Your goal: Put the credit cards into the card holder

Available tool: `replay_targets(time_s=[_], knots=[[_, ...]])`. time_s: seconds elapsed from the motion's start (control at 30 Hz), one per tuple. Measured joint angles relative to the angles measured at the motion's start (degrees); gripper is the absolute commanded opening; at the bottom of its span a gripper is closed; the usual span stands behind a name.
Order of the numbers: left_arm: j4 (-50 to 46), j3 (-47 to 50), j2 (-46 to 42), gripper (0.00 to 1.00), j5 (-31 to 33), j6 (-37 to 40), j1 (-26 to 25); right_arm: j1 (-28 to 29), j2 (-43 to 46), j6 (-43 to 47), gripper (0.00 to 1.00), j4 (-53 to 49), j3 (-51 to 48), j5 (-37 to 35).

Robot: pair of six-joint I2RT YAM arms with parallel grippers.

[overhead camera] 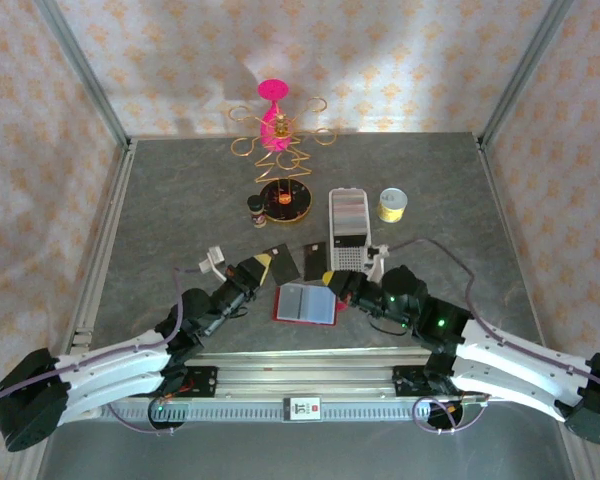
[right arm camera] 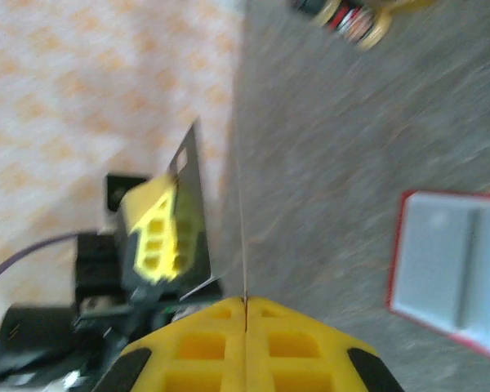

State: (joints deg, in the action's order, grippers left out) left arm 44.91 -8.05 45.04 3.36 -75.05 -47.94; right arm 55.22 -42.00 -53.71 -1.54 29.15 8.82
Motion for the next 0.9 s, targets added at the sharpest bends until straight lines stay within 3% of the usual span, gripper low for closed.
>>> replay_targets(time_s=[0.13, 0.3, 0.53, 0.9], knots=[[-8.7, -0.9, -4.8, 0.0, 1.8, 3.3, 0.1, -5.6, -4.5, 7.1, 0.0, -12.3, 5.2, -6.0], [-13.8, -0.9, -6.3, 0.0, 1.4, 6.1, 0.1, -11.3, -13.4, 13.7, 0.0, -20.5, 5.4, -10.0], [-15.0, -0.9, -3.6, 0.0, -2.8, 9.2, 0.1, -13.6, -20.7, 19.7, 0.0, -21.0, 5.5, -13.5], [-13.5, -0.9, -0.3, 0.0, -7.1, 10.5, 0.1, -15.0, -23.7, 24.5, 0.0, -19.5, 7.6, -15.2]])
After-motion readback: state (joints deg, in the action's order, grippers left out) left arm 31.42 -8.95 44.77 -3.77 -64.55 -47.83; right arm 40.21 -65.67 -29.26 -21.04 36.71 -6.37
